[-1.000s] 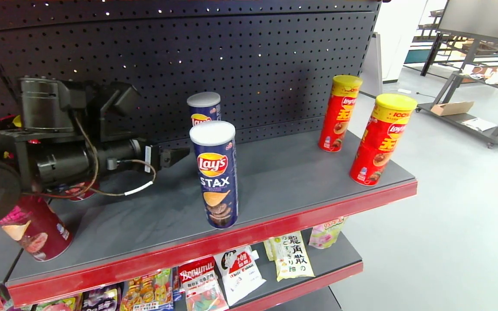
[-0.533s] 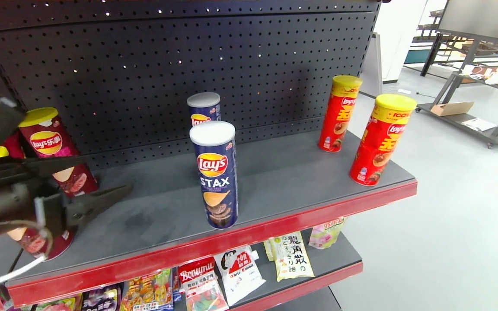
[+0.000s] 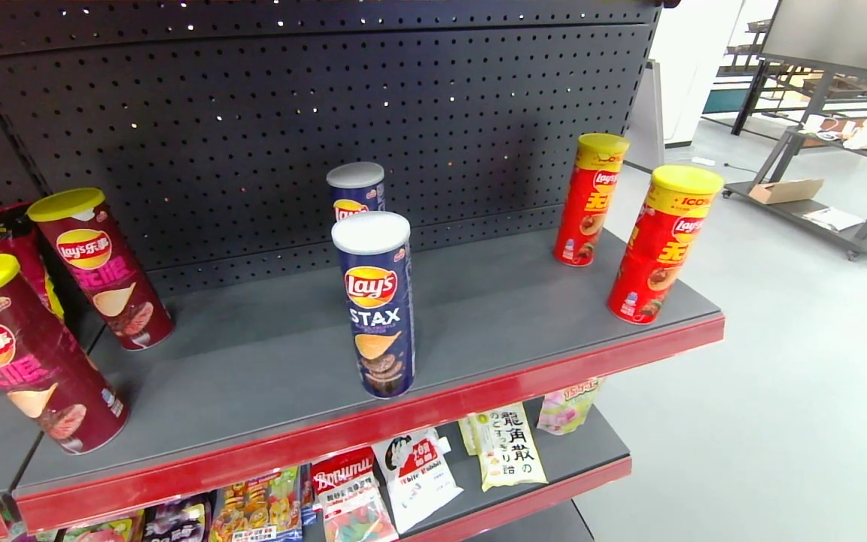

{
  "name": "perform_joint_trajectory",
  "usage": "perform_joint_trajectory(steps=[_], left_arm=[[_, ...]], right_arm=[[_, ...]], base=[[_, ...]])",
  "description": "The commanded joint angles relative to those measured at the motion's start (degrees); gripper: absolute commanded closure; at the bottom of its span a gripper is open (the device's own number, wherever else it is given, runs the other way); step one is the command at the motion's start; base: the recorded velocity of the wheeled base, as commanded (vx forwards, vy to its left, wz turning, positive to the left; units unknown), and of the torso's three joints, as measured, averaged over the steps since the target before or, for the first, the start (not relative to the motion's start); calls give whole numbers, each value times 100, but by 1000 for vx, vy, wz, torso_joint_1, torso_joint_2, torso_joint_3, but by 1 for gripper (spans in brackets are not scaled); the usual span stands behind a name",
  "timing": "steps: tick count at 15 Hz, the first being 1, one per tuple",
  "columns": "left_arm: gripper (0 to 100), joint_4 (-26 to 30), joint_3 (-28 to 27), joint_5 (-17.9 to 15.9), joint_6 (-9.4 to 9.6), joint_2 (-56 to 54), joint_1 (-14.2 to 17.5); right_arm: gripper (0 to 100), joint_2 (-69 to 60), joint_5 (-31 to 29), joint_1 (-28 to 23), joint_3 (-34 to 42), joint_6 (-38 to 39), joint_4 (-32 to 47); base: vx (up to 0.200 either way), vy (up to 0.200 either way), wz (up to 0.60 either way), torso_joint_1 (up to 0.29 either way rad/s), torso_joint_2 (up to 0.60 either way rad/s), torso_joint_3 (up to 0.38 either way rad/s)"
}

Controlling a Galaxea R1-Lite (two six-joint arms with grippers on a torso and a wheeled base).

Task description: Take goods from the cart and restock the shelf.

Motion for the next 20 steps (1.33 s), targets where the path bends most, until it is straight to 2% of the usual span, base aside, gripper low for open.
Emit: perform_joint_trajectory(steps=[1, 3, 6, 8, 14, 20], left_arm=[[0, 26, 285, 275, 13, -874, 18], [0, 34, 224, 785, 4, -804, 18], [0, -1, 206, 899, 13, -575, 26], [0, -1, 232, 1163, 4, -655, 18], [0, 17, 276, 1154, -31, -1191, 18], [0, 43, 470, 1145, -93, -1498, 18]], right_arm=[[0, 2, 1, -1, 0, 0, 0], [0, 2, 1, -9, 0, 0, 0], [0, 2, 1, -1, 0, 0, 0], [0, 2, -60, -9, 0, 97, 0], [0, 2, -51, -9, 0, 35, 0], [0, 2, -51, -9, 0, 18, 0]], base=[[0, 0, 0, 0, 0, 0], [0, 0, 0, 0, 0, 0], [0, 0, 0, 0, 0, 0], [0, 0, 0, 0, 0, 0], [0, 0, 0, 0, 0, 0], [0, 0, 600, 2, 0, 2]])
